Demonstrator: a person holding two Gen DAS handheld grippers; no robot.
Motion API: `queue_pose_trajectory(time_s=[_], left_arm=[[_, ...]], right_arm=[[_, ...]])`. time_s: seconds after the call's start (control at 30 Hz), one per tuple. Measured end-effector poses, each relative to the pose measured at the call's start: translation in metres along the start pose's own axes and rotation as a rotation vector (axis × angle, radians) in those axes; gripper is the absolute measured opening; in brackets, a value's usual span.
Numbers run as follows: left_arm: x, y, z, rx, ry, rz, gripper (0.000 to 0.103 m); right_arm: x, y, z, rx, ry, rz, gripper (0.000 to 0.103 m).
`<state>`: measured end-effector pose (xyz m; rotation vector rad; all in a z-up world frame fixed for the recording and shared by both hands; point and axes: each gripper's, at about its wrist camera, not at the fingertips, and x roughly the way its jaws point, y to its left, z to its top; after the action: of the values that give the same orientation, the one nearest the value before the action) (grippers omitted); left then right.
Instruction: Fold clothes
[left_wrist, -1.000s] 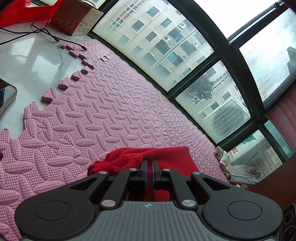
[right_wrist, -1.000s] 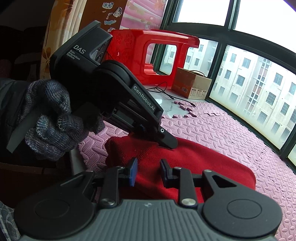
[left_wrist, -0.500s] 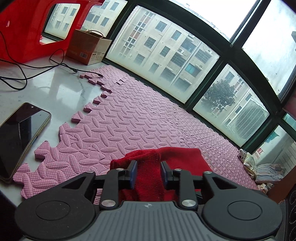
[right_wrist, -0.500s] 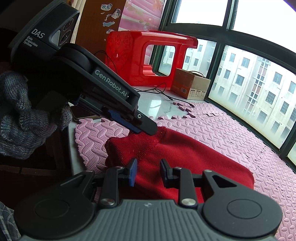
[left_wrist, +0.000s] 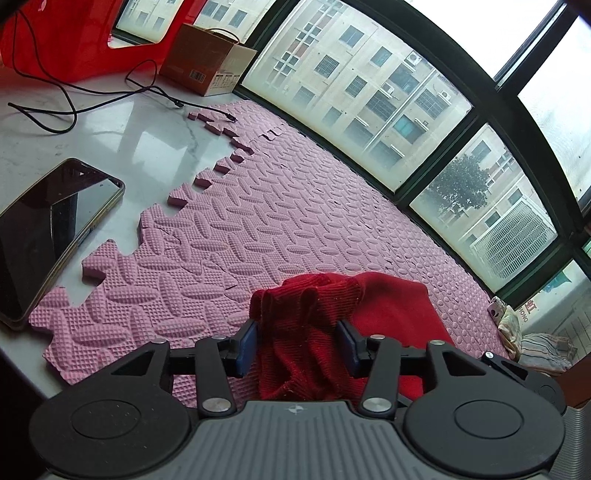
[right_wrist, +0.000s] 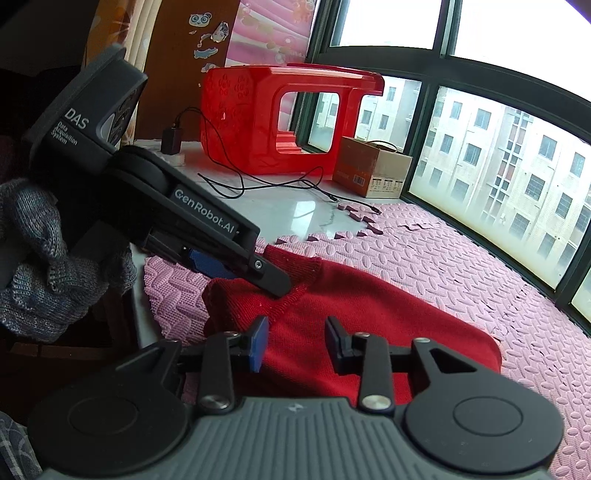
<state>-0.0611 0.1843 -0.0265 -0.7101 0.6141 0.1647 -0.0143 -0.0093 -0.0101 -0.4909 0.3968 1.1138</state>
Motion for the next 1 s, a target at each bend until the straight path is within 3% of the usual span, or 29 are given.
queue_pose_trajectory(time_s=[0.27, 0.43, 0.7, 1.0], left_arm=[[0.006, 0.009, 0.002, -0.032, 0.035, -0.044, 0.049], [0.007, 0.011, 0.003, -0.038, 0.048, -0.06, 0.049], [0.008, 0.015, 0.006, -0.055, 0.073, -0.102, 0.043], [0.012, 0.016, 0.009, -0.055, 0.09, -0.13, 0.041]], right_arm=[[-0.017, -0.037, 0.008, 0.147, -0.007, 0.0, 0.046], [-0.024, -0.073, 0.002, 0.276, 0.0, -0.045, 0.049], [-0.016, -0.146, -0.035, 0.548, 0.059, -0.144, 0.051], [0.002, -0.177, -0.068, 0.766, 0.11, -0.051, 0.056]])
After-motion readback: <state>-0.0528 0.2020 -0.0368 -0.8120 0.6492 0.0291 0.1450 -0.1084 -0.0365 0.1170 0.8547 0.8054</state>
